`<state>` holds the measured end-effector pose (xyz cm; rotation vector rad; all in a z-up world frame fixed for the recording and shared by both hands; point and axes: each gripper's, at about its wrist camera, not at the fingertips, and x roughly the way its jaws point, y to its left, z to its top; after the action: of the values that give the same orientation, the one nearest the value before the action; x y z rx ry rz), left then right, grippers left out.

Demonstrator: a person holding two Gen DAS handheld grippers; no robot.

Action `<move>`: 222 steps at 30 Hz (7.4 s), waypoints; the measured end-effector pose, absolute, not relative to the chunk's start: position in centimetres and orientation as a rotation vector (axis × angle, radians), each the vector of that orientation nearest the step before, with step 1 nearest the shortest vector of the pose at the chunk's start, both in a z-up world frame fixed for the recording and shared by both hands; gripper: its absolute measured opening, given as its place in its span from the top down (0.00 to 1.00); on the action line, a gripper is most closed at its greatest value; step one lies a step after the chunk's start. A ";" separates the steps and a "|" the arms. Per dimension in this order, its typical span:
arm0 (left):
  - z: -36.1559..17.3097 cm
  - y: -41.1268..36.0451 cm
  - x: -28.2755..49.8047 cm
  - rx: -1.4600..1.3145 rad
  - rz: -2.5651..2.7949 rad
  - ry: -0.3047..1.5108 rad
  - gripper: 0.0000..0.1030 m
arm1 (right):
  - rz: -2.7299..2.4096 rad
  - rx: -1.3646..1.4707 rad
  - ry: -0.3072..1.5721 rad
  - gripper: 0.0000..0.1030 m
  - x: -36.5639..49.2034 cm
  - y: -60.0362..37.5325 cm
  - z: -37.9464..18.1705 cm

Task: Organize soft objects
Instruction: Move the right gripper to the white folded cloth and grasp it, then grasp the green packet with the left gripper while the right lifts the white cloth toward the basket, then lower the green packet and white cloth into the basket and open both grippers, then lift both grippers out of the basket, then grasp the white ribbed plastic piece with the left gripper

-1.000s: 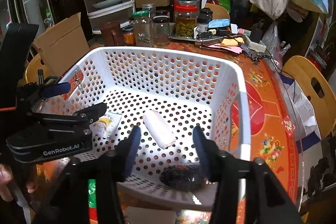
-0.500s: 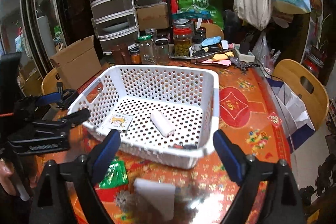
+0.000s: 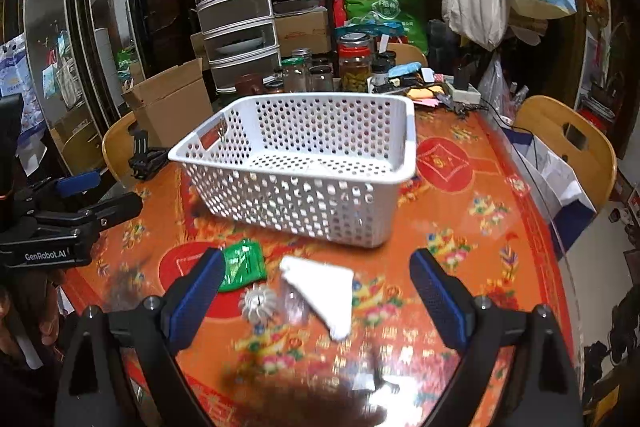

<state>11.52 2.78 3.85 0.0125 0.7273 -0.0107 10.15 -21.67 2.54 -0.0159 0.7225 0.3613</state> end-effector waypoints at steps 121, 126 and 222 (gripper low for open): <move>-2.3 1.0 11.2 -0.031 -0.185 0.694 0.95 | 0.414 0.047 0.770 0.80 8.9 -21.7 -2.8; -0.6 1.0 10.9 -0.025 -0.180 0.669 0.95 | 0.421 0.035 0.748 0.80 8.7 -21.4 -1.3; 2.4 1.3 12.5 0.025 -0.056 0.713 0.02 | 0.408 0.075 0.726 0.00 10.8 -22.9 1.2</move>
<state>12.49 1.35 2.42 0.0248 0.7127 -0.0563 10.78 -22.92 1.24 0.0748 0.7257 0.4079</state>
